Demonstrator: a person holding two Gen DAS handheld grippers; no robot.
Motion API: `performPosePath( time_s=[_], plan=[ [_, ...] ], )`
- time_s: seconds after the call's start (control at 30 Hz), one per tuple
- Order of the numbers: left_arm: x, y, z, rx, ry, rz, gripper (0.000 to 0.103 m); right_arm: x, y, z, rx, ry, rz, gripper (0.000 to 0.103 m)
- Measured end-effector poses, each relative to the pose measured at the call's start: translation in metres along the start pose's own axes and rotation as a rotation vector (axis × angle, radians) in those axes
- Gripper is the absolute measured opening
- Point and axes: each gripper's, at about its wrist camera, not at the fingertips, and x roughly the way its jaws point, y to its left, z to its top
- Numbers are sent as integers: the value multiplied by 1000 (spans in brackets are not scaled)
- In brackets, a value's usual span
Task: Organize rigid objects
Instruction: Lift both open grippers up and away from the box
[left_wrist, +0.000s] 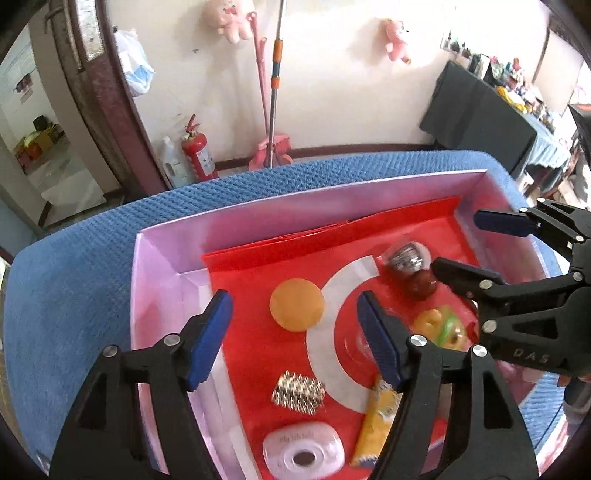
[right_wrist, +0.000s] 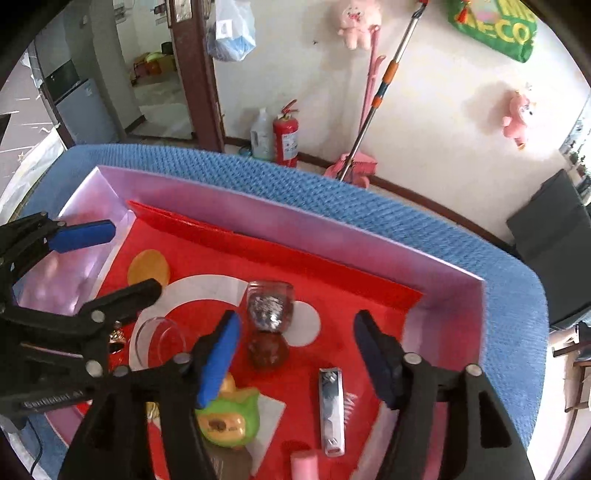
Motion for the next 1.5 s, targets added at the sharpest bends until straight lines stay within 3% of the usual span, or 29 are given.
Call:
performPosePath(
  time_s=[0.07, 0.27, 0.37, 0.47, 0.73, 0.9, 1.3, 1.5],
  plan=[
    [-15, -1, -3, -6, -28, 1, 73, -12, -2, -2, 2, -20, -24, 70],
    [-57, -5, -15, -13, -141, -10, 81, -58, -9, -15, 33, -108, -66, 87],
    [-81, -8, -25, -16, -222, -2, 89, -82, -12, -26, 54, -165, -89, 94],
    [-99, -11, -36, -15, -307, 7, 91, -109, -10, -39, 69, -249, -125, 102],
    [-125, -21, -78, -14, -481, 50, 96, -160, -12, -82, 152, -482, -115, 103],
    [-126, -24, -98, -32, -546, 61, 97, -161, -10, -115, 190, -557, -104, 103],
    [-89, -21, -126, -92, -563, -4, 97, -117, 25, -157, 121, -669, -229, 103],
    [-62, -21, -130, -92, -527, -12, 97, -97, 23, -164, 128, -686, -236, 103]
  ],
)
